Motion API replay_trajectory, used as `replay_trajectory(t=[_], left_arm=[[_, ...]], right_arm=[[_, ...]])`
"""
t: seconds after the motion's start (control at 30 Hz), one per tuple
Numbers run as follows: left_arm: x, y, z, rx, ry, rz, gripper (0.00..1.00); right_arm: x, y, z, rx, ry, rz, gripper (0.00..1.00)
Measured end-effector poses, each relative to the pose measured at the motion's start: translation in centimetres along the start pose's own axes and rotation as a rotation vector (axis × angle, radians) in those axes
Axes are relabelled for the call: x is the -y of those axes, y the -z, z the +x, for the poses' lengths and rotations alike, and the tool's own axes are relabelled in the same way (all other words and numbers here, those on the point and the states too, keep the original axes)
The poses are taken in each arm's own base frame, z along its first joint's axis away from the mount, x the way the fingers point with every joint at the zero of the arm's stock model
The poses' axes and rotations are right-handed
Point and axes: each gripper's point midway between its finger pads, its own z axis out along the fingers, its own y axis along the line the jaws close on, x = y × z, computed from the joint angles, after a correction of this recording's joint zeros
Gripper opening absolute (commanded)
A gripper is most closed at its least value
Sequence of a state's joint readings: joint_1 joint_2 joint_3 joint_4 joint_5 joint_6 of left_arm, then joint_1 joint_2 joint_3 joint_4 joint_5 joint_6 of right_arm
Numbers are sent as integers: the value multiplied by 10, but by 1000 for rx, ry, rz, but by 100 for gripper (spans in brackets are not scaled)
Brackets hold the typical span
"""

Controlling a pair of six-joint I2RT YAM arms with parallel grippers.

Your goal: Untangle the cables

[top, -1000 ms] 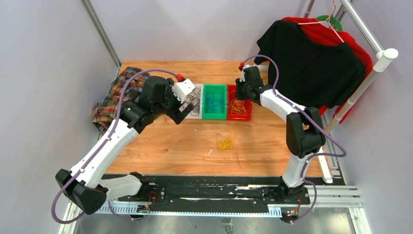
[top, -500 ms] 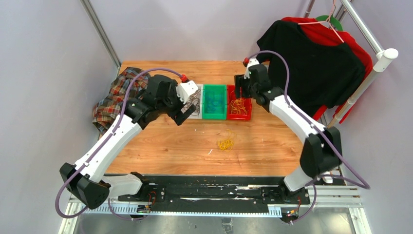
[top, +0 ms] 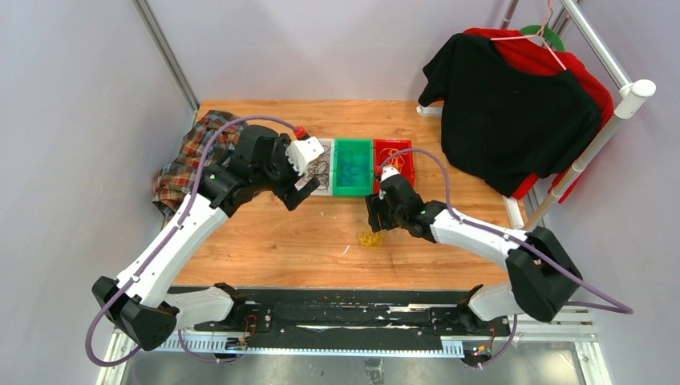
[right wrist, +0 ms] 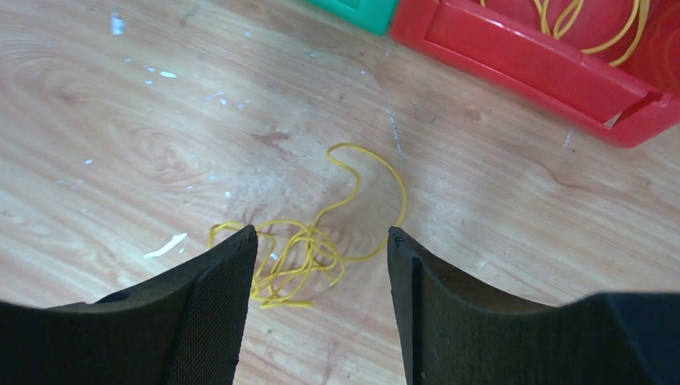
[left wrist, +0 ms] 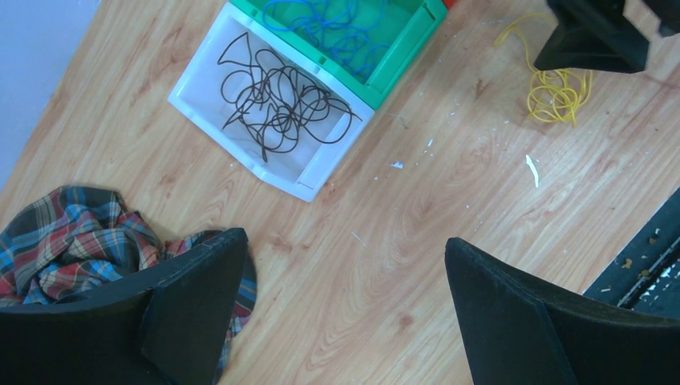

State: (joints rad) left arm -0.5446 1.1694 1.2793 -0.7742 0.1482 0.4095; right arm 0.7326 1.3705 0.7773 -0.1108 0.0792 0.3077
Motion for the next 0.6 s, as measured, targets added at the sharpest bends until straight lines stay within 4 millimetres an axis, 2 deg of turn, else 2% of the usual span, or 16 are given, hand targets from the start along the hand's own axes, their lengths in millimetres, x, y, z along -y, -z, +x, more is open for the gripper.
replay_trajectory(t=[0.1,0.2,0.3,0.33,0.37,0.4,0.5,0.6], left_arm=[[2,3,0,3,-2,9,98],[4,4,1,2,-1,18,98],[6,4,2,0,0,28,98],[7,4,2,0,0,30,98],[7,4,2,-1,1,33,98],[8,4,2,-3,1,36,98],[10,5,3,-5,2,45,99],[13,6,2,2,3,60,100]], right_arm=[[5,-12,12,-43,-11,34,56],[8,-26,24,-96,-14,57,47],[9,-42,35,-143,-22,74,27],[9,-44,36,-150,-18,75,14],[9,-47,34,-146,-23,81,5],[7,-49,31,-138,-28,76,1],[3,-50,24,-116,-43,64,1],[-5,-42,10,-75,-54,25,1]])
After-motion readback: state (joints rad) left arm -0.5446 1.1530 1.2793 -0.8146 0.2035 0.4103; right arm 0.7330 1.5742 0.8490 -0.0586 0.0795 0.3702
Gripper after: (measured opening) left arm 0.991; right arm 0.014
